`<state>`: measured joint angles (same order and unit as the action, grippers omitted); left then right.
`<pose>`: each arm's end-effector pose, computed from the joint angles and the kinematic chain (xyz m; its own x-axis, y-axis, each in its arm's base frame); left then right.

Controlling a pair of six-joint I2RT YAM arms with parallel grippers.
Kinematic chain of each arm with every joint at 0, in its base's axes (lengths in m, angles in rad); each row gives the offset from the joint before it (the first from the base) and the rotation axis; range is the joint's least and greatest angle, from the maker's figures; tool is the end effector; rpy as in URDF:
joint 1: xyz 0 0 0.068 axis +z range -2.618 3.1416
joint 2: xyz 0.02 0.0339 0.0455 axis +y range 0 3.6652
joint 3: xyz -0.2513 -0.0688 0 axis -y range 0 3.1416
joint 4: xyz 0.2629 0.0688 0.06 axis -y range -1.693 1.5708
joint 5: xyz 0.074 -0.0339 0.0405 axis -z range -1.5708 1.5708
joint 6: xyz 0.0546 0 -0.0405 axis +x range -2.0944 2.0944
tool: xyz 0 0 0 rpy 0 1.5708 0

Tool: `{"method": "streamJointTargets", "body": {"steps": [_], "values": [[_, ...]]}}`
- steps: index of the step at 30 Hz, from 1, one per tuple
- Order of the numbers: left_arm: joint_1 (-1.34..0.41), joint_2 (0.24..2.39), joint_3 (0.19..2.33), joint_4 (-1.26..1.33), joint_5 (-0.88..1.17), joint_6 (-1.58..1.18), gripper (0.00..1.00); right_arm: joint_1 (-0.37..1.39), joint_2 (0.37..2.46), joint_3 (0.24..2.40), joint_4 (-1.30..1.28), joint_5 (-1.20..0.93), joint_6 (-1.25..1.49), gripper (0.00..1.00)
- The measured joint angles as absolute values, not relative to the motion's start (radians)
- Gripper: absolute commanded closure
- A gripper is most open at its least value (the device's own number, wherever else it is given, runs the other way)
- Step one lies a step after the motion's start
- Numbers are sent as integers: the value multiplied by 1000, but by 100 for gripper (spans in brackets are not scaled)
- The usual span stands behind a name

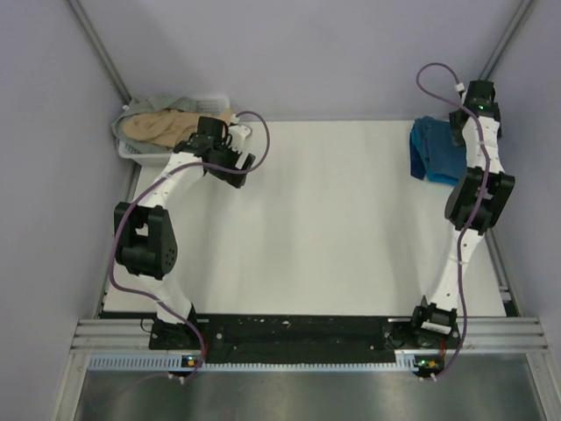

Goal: Fold and stack the t-shirts
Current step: Put the neatly folded tshirt into the corner of the board with the right arm, then smooth out wrinkles on the folded tshirt

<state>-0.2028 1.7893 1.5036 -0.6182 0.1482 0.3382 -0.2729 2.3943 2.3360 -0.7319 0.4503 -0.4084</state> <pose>0.4125 -0.0931 0.2417 -0.6303 0.4646 -0.6220 0.5277 0.8440 0.0958 0.5299 -0.1730 0.2414 -0.8414 -0.1358 -0.5230 0.2217 0.7960 -0.5633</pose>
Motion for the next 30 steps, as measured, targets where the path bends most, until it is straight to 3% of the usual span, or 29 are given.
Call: {"method": "streamJointTargets", "body": {"steps": [3,8,11,19,28,30], "values": [[-203,1789,1504,-622,149,340,1,-263,2307,2228,-730,345,-394,45],[-203,1782,1480,-610,159,342,1,-244,2114,2036,-722,132,-316,85],[-203,1772,1451,-604,168,344,1,-229,2045,1959,-716,38,-256,100],[-198,1748,1425,-589,183,344,1,-189,2089,1792,-701,-28,-139,100],[-196,1734,1418,-582,186,347,1,-156,2150,1783,-699,-30,-126,100],[-196,1729,1411,-580,186,352,1,-149,2143,1782,-701,-34,-126,94]]}}
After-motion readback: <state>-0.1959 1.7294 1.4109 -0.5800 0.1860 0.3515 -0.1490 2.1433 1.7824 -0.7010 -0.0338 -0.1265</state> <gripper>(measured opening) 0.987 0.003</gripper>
